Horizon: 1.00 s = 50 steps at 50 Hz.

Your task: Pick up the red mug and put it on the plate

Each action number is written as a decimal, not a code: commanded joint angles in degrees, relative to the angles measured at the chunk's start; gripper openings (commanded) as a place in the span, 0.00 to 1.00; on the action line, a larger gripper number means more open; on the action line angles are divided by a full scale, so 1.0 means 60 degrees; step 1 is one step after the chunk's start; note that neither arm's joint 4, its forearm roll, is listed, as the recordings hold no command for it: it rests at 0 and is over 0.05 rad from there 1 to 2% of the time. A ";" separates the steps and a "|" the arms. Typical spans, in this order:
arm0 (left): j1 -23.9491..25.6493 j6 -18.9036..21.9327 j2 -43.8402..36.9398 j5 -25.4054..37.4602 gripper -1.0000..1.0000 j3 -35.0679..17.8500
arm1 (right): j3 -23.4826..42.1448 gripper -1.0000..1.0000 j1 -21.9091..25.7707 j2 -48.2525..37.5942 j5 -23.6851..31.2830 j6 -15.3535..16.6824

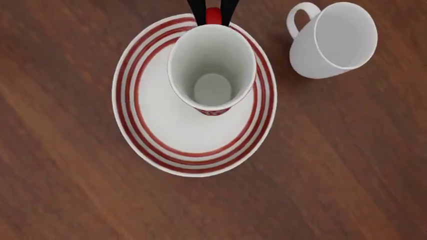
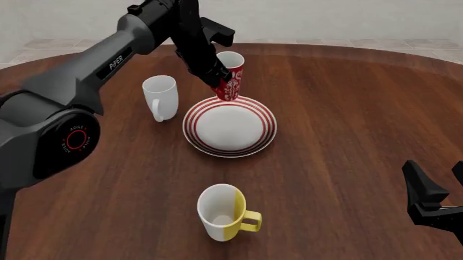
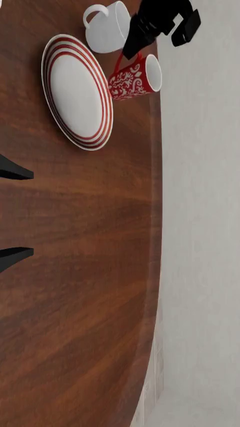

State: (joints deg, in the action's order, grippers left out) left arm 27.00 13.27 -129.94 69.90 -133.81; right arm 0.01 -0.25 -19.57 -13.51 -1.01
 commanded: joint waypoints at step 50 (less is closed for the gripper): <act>0.0091 -0.0417 -0.1916 -0.0047 0.00 -0.1756 | 0.0000 1.00 0.0000 0.0000 0.0000 0.0000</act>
State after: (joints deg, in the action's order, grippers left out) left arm 27.30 11.38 -139.50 69.77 -142.56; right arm 0.01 -0.25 -19.57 -13.51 -1.01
